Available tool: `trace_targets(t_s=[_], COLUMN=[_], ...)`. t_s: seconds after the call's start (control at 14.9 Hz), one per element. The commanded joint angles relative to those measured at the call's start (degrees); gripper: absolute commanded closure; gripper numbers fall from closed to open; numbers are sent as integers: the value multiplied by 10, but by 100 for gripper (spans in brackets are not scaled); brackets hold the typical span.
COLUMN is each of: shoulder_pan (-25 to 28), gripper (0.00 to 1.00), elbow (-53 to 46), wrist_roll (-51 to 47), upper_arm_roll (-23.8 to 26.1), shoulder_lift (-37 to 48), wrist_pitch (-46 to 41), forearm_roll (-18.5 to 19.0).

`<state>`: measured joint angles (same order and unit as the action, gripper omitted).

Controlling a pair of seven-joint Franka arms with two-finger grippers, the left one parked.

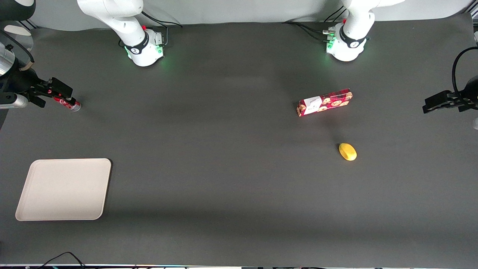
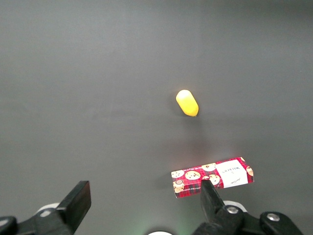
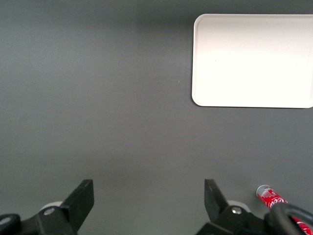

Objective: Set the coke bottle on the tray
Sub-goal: 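Lower the open right gripper over the red Coca-Cola bottle's neck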

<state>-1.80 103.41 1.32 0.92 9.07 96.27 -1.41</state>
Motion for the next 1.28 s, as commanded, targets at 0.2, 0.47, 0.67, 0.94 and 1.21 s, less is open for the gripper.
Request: trace_targets(t_s=[0.2, 0.47, 0.67, 0.94, 1.21], shoulder_pan=[-1, -21, -25, -26, -29], gripper=[0, 0, 0, 0, 0], elbow=[-10, 8, 28, 85, 185], wrist_roll=[-11, -4, 57, 190, 230], upper_arm_roll=[-3, -6, -58, -168, -231], shoulder_lift=[-5, -7, -5, 9, 35], wrist_pitch=[-15, -44, -41, 30, 127], forearm_roll=[-10, 38, 78, 82, 112])
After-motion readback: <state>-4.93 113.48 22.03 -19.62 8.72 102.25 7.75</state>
